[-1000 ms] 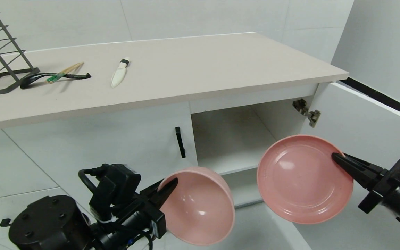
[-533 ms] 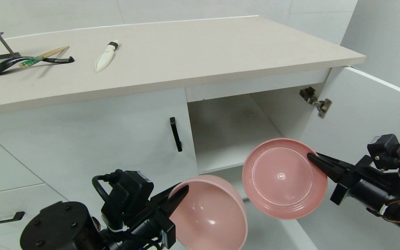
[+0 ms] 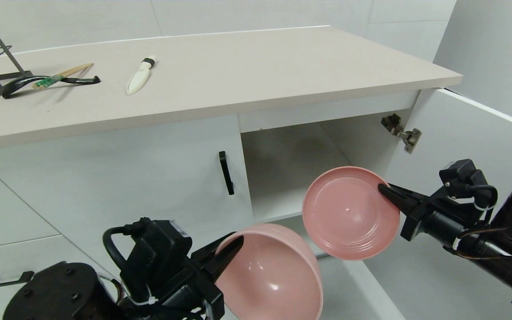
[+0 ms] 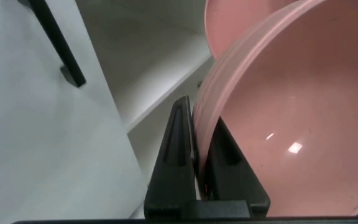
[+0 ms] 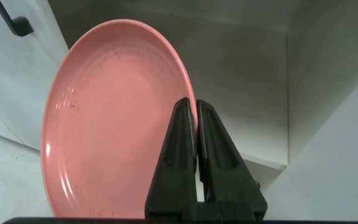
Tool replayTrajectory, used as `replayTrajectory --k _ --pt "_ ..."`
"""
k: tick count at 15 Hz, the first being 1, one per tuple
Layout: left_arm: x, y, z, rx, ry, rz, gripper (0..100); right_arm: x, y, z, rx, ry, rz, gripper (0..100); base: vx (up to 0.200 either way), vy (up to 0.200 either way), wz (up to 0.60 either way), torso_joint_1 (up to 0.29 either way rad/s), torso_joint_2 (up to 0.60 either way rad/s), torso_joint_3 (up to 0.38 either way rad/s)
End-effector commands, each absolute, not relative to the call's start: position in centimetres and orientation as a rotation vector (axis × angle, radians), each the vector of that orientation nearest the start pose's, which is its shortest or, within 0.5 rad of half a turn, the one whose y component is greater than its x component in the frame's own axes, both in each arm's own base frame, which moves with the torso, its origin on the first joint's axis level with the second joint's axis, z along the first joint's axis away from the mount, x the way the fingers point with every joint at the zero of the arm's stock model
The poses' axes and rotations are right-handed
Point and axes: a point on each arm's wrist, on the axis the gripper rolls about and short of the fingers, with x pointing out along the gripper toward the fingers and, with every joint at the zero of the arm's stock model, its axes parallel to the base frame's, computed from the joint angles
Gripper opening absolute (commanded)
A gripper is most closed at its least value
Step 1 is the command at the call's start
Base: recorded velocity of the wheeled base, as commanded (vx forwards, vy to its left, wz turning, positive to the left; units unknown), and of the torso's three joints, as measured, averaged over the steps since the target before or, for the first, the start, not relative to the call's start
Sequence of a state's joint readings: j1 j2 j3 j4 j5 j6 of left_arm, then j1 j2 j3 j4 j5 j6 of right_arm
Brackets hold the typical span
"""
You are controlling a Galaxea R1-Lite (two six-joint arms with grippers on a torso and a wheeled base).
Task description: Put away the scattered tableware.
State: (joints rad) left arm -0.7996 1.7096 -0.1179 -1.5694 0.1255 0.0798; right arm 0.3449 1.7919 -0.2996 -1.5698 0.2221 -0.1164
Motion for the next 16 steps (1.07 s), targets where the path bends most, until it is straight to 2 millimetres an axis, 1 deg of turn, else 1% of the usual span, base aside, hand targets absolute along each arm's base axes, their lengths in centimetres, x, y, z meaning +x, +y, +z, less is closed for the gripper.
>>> replayTrajectory --k 1,3,8,12,14,16 --pt "14.7 -14.7 12.9 0.082 -0.055 -0.672 0 24.1 9.2 13.0 -0.109 -0.101 0.563 0 0.0 0.0 0.0 0.0 0.0 0.0" --pt "14.3 -14.3 13.3 0.084 -0.079 -0.67 0 24.2 9.2 12.8 -0.11 -0.094 0.563 0 0.0 0.0 0.0 0.0 0.0 0.0" --pt "13.9 -13.9 12.7 0.118 -0.056 -0.675 0 24.9 9.5 11.0 -0.114 -0.027 0.567 0 0.0 0.0 0.0 0.0 0.0 0.0" --pt "13.8 -13.9 12.7 0.12 -0.052 -0.676 0 25.0 9.5 10.8 -0.111 -0.015 0.568 0 0.0 0.0 0.0 0.0 0.0 0.0" --pt "13.4 -13.5 12.4 0.129 -0.041 -0.677 0 25.4 9.3 10.2 -0.105 0.005 0.557 0 0.0 0.0 0.0 0.0 0.0 0.0" --pt "12.8 -12.8 12.2 0.186 -0.044 -0.678 0 25.8 9.5 10.5 -0.061 0.0 0.556 0 0.0 0.0 0.0 0.0 0.0 0.0"
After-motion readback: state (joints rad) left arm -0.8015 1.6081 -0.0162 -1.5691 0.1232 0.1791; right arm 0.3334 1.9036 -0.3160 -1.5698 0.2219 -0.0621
